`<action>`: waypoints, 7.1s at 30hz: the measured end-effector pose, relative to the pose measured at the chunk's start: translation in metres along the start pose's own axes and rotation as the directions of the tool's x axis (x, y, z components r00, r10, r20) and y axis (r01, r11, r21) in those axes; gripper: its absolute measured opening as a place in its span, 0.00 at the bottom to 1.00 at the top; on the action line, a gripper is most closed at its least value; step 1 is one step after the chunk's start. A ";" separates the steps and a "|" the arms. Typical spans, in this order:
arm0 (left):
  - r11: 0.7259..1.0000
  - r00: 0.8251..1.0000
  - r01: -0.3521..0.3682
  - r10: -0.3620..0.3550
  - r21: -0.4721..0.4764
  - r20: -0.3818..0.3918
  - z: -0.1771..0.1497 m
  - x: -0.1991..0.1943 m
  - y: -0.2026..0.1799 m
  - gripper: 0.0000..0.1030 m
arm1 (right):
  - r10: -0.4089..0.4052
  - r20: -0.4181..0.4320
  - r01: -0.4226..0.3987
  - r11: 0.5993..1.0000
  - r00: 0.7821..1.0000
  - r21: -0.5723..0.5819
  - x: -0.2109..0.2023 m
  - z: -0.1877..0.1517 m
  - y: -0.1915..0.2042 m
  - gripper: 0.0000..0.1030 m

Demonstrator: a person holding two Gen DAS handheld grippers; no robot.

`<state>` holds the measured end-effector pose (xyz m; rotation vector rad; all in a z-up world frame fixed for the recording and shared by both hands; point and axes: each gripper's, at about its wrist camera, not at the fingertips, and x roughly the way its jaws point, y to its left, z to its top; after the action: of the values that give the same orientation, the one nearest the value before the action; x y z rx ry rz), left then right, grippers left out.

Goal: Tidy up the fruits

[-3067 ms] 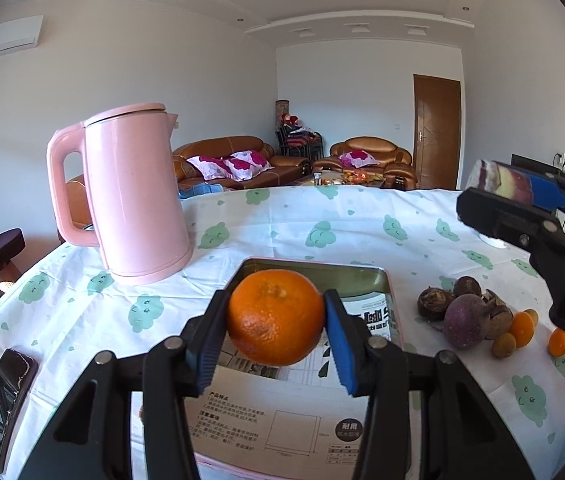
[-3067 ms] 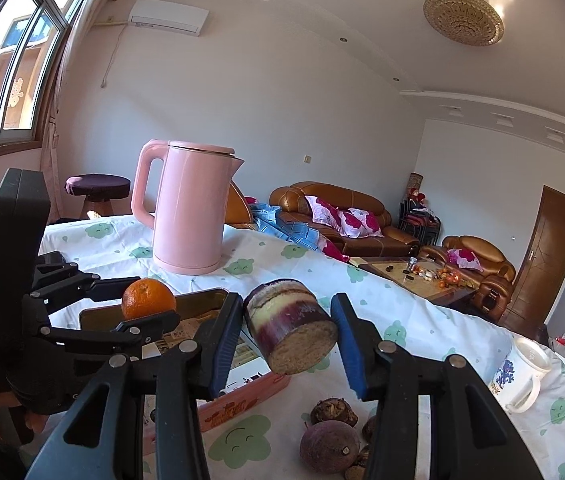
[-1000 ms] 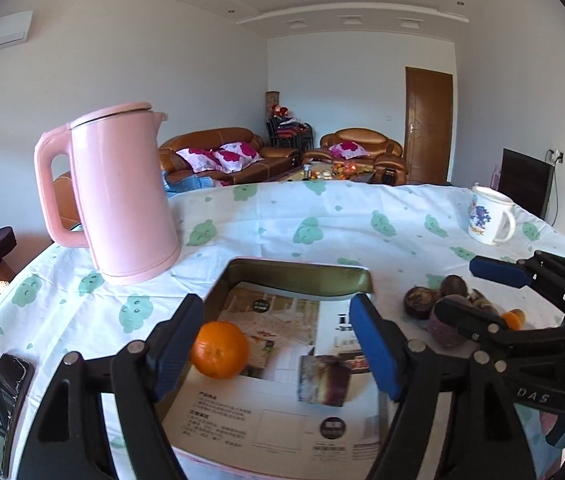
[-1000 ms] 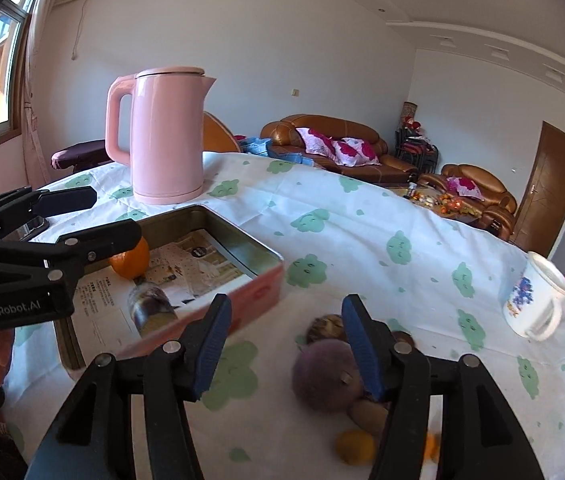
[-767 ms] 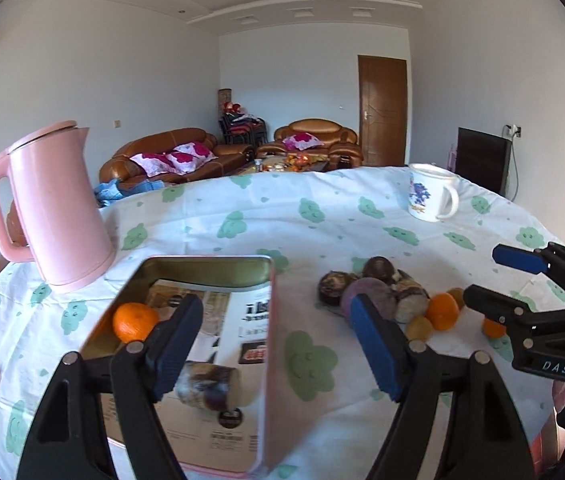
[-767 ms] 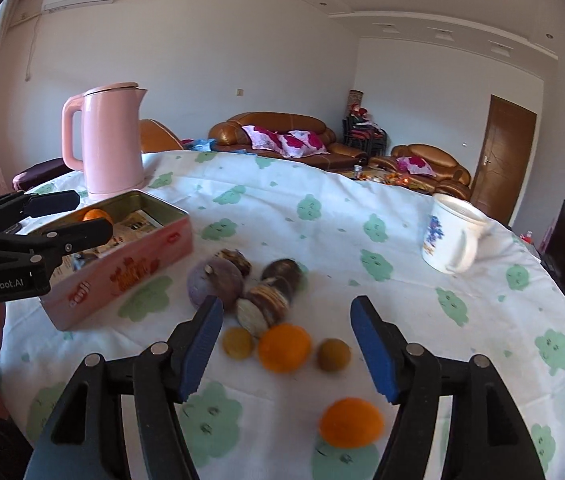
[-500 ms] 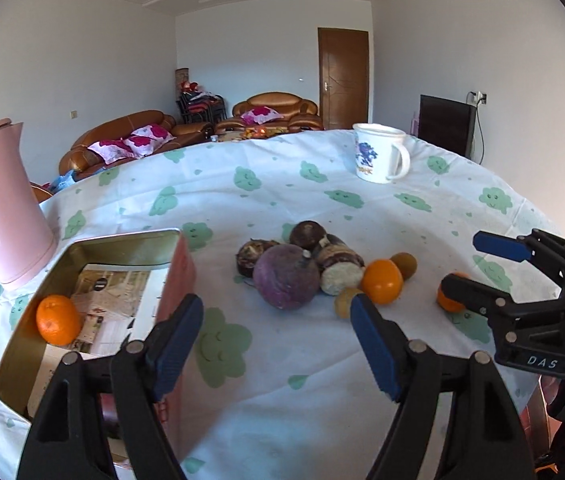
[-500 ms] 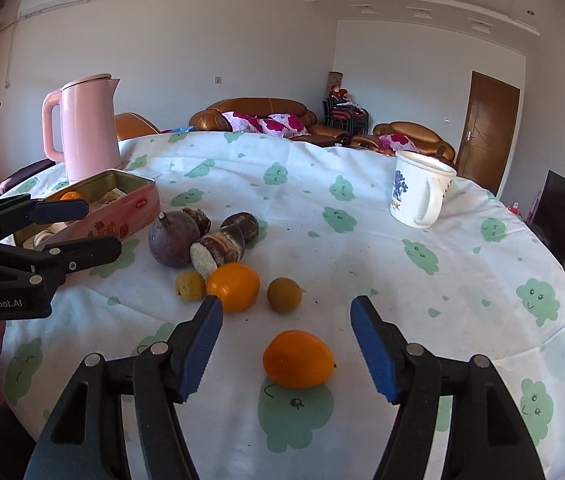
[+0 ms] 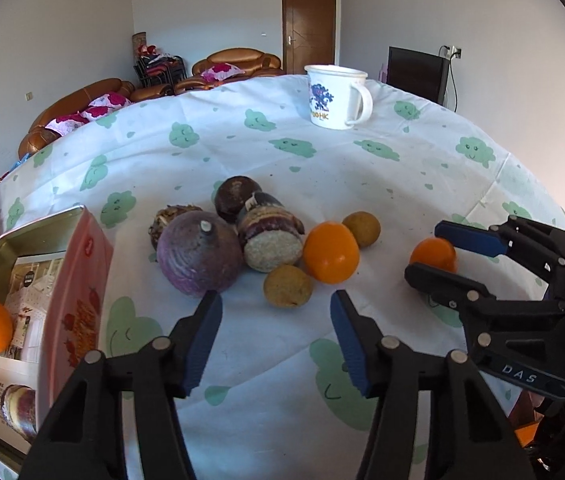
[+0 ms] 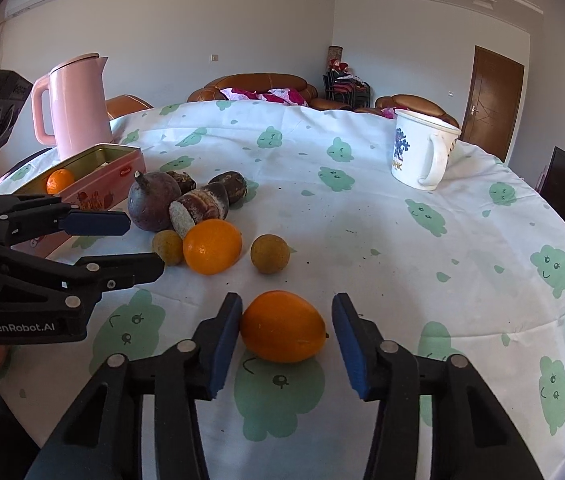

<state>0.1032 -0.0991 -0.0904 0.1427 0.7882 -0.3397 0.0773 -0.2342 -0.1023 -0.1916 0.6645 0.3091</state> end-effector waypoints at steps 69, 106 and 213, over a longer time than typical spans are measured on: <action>0.998 0.976 -0.040 0.047 -0.040 0.213 -0.015 -0.045 0.011 0.29 | 0.032 0.255 -0.028 0.999 0.966 -0.019 -0.031 -0.011 0.000 0.42; 0.990 0.926 -0.125 0.142 -0.070 0.349 -0.022 -0.089 0.025 0.28 | 0.044 0.396 -0.009 0.996 0.917 -0.090 -0.062 -0.004 0.021 0.42; 0.895 0.928 -0.248 0.330 -0.370 0.175 -0.058 -0.094 0.184 0.28 | 0.383 0.161 -0.312 0.886 0.910 -0.343 0.045 0.099 0.184 0.42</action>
<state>0.0677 0.1105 -0.0635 -0.1071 0.5696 0.0707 0.1043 -0.0249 -0.0681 -0.3332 0.4177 0.7774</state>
